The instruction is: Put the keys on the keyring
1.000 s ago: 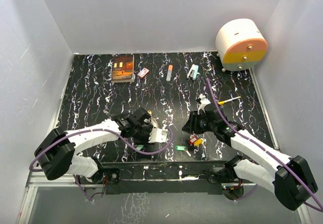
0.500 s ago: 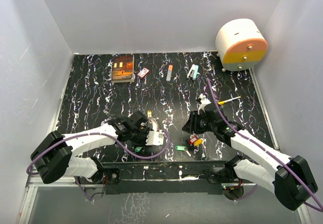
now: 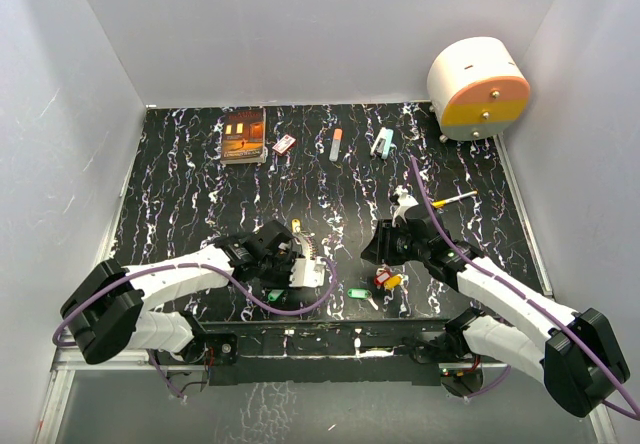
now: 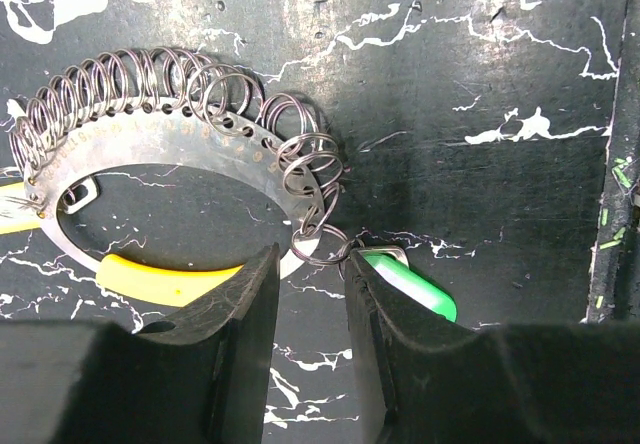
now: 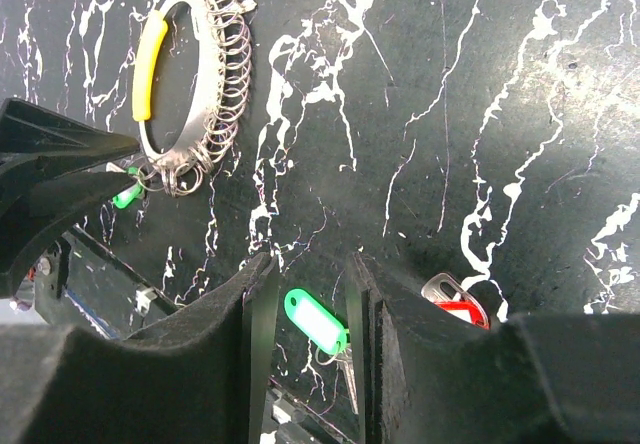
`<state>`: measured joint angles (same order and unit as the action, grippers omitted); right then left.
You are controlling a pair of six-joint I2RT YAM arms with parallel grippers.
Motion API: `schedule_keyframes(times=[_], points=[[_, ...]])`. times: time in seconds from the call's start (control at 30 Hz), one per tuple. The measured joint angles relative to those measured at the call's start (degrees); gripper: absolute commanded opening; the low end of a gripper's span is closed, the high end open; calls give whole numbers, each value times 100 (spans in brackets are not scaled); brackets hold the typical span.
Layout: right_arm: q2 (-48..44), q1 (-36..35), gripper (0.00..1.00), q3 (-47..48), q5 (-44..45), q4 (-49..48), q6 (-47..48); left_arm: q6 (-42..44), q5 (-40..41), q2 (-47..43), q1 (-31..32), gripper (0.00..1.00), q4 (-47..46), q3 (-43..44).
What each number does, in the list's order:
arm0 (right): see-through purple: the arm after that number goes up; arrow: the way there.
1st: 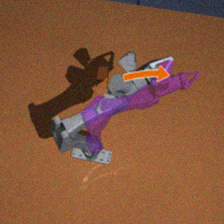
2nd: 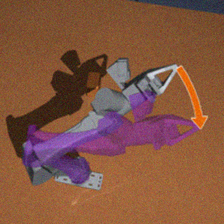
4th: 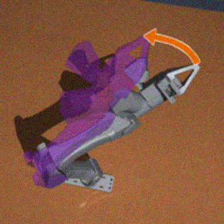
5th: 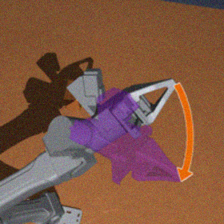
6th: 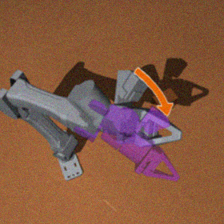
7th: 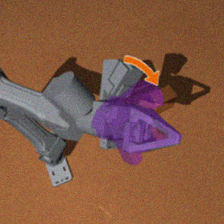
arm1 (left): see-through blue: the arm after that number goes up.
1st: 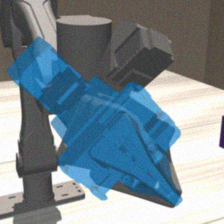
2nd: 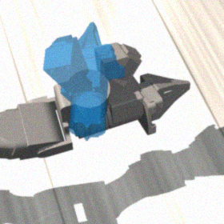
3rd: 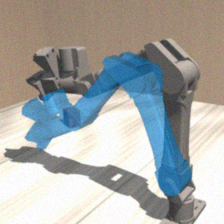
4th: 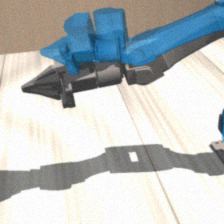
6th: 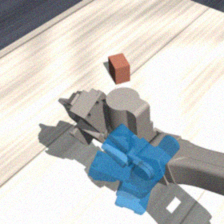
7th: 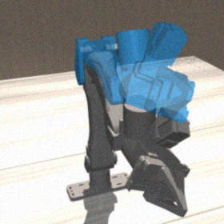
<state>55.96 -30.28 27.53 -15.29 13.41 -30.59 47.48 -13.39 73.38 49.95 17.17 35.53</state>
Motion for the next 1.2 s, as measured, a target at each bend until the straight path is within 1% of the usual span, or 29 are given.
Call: schedule_keyframes(times=[0.2,0.53,0.87,1.2], points=[[-22,0,38,0,33,2,0,-28,-9,9,0,31,118,37],[-101,2,38,0,37,7,2,-120,-382,153,0,31,326,592],[-129,2,38,-2,42,9,9,-79,-446,330,0,31,407,597],[-129,0,38,-2,57,9,26,66,-286,374,0,29,212,474]])
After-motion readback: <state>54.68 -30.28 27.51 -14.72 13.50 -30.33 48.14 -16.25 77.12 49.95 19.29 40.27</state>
